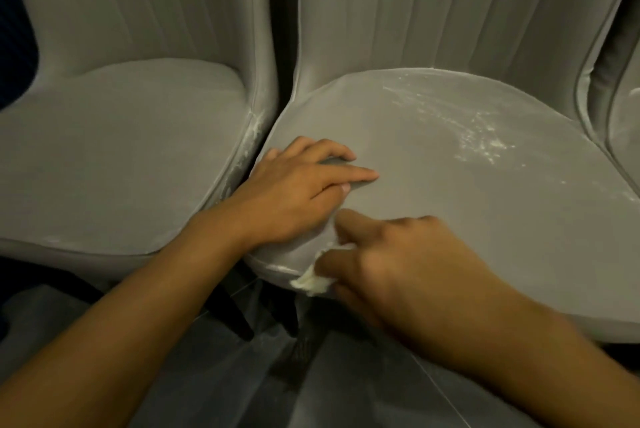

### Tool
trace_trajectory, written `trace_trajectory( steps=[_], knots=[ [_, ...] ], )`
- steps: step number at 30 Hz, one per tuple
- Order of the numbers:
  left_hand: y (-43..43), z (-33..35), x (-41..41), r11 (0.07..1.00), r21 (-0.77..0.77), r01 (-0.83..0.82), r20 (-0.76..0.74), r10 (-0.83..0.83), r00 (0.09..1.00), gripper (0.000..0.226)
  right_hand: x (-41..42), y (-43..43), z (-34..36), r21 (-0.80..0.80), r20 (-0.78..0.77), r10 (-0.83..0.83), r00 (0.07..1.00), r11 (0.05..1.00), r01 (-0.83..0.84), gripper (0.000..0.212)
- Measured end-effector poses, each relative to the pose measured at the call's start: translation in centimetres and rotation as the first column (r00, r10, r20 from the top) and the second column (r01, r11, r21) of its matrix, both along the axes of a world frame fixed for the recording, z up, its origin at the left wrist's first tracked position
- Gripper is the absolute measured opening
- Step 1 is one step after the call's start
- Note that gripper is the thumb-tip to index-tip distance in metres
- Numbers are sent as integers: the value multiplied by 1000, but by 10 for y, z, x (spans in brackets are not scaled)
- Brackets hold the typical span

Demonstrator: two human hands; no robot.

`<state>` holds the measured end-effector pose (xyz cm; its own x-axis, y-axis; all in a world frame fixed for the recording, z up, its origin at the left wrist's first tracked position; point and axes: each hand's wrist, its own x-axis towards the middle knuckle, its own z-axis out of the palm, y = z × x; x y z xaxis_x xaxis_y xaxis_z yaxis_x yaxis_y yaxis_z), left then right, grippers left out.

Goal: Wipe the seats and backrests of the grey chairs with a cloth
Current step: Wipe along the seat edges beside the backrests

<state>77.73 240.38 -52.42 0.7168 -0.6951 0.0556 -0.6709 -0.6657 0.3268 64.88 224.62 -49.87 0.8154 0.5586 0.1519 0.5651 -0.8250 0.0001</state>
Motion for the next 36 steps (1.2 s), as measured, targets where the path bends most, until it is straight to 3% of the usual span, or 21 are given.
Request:
trace_trajectory(
  steps=[4, 7, 11, 16, 21, 25, 28, 31, 36],
  knots=[
    [0, 6, 7, 1000, 3, 3, -79, -3, 997, 43, 10, 52, -15, 87, 45, -50, 998, 995, 46, 6],
    [3, 12, 13, 1000, 13, 26, -143, -24, 989, 42, 6, 70, -23, 34, 7, 52, 999, 998, -53, 5],
    [2, 15, 12, 992, 109, 68, -124, -54, 991, 40, -5, 57, -27, 42, 2, 54, 999, 998, -54, 8],
    [5, 14, 10, 996, 66, 60, -129, -51, 990, 40, -9, 22, -5, 165, 42, -73, 996, 984, 65, 19],
    [4, 11, 12, 996, 71, 60, -113, -52, 992, 44, -4, -26, 9, -30, -48, -47, 998, 999, 45, 31],
    [4, 7, 13, 998, 47, 38, -90, -33, 995, 42, -22, -91, 23, -32, -192, -58, 980, 998, 53, 26],
    [1, 3, 14, 999, 1, 41, -61, -41, 997, 42, -46, -148, 35, -26, -312, -188, 931, 982, 189, 28],
    [1, 2, 15, 999, -14, 31, -56, -32, 998, 43, -64, -181, 35, 51, -356, -247, 901, 958, 283, 34],
    [-1, 4, 13, 999, -23, 26, -35, -27, 999, 41, -52, -150, 21, 230, -321, -103, 941, 956, 184, 26]
  ],
)
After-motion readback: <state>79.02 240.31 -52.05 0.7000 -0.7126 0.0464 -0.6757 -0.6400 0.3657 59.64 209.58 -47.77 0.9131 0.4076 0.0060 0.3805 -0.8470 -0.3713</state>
